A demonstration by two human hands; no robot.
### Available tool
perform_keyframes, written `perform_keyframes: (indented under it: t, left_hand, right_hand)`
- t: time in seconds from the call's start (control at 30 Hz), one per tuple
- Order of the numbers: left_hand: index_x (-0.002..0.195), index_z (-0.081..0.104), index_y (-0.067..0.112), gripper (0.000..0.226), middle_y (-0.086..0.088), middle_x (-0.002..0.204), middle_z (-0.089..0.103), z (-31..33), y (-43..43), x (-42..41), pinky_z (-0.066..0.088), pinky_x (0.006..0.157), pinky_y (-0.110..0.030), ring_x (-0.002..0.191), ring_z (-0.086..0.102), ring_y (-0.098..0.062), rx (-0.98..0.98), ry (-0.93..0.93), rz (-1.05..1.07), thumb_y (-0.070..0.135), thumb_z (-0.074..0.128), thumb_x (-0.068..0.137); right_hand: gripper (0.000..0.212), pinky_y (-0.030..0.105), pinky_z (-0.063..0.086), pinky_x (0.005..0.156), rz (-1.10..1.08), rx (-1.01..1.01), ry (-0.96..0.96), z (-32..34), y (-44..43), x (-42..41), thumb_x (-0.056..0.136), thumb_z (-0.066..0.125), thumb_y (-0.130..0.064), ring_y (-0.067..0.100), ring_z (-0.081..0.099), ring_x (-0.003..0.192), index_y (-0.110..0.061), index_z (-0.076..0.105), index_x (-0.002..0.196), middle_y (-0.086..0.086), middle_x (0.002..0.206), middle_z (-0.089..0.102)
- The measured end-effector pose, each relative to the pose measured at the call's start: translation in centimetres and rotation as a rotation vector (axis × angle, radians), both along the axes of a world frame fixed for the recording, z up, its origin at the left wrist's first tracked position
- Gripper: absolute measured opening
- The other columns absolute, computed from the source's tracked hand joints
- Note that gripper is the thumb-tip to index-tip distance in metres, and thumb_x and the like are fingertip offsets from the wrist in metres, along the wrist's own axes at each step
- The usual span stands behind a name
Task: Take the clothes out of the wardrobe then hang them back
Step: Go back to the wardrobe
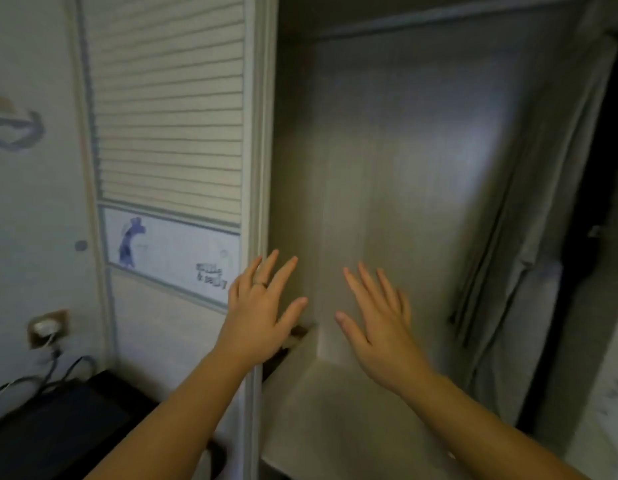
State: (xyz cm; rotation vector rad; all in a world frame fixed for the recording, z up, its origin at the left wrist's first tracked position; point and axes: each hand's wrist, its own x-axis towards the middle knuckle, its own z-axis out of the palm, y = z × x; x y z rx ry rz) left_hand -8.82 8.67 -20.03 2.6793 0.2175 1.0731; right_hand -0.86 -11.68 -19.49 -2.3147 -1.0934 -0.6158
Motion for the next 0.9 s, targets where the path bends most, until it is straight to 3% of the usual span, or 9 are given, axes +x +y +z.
perform_keyframes:
  t: [0.17,0.33,0.53,0.63,0.8,0.9]
  left_hand:
    - [0.155,0.011,0.043,0.075,0.005,0.166,0.009,8.5,-2.5,9.7,0.009,0.119,-0.044,0.152,0.002,-0.021,0.139,-0.097,-0.121,0.075,0.014,0.087]
    - [0.154,0.005,0.046,0.077,0.01,0.166,0.002,15.6,-5.0,18.1,0.006,0.12,-0.045,0.152,-0.005,-0.016,0.195,-0.167,-0.271,0.078,0.007,0.084]
    - [0.154,0.012,0.044,0.068,0.009,0.166,0.005,23.3,-8.6,27.2,0.008,0.121,-0.045,0.152,-0.002,-0.017,0.208,-0.216,-0.428,0.072,0.019,0.094]
    - [0.154,0.012,0.044,0.064,0.01,0.166,0.006,26.4,-10.4,31.5,0.007,0.12,-0.043,0.152,-0.002,-0.017,0.2,-0.201,-0.506,0.067,0.025,0.096]
    - [0.155,0.017,0.042,0.064,0.01,0.165,0.007,30.1,-13.8,37.4,0.01,0.12,-0.044,0.152,-0.002,-0.018,0.086,-0.139,-0.687,0.066,0.03,0.097]
    - [0.155,0.018,0.04,0.065,0.007,0.165,0.009,31.0,-15.8,39.8,0.011,0.119,-0.044,0.152,-0.001,-0.019,0.083,-0.116,-0.76,0.066,0.032,0.096]
  right_hand:
    - [0.067,0.042,-0.009,0.119,-0.187,0.018,-0.198,8.6,-3.7,4.9,0.086,0.006,-0.07,0.009,-0.02,0.147,-0.05,-0.01,0.148,-0.018,0.161,-0.015]
    - [0.066,0.045,-0.007,0.12,-0.372,0.014,-0.36,17.2,-6.2,8.7,0.094,0.014,-0.065,0.012,-0.019,0.148,-0.041,-0.003,0.154,-0.015,0.162,-0.013]
    - [0.062,0.05,-0.001,0.121,-0.605,-0.072,-0.482,26.1,-8.2,12.2,0.099,0.021,-0.06,0.015,-0.01,0.15,-0.039,0.002,0.154,-0.012,0.164,-0.001]
    - [0.062,0.049,0.006,0.12,-0.71,-0.071,-0.501,30.3,-9.1,14.1,0.099,0.026,-0.059,0.015,0.0,0.151,-0.036,0.01,0.155,-0.011,0.163,0.009]
    - [0.056,0.046,0.029,0.108,-0.941,-0.125,-0.451,35.0,-11.1,17.3,0.099,0.034,-0.053,0.023,0.034,0.14,-0.026,0.03,0.149,-0.001,0.152,0.041]
    - [0.052,0.046,0.033,0.104,-1.112,-0.214,-0.435,36.4,-12.3,18.8,0.099,0.036,-0.048,0.028,0.038,0.135,-0.024,0.035,0.145,0.002,0.147,0.045]
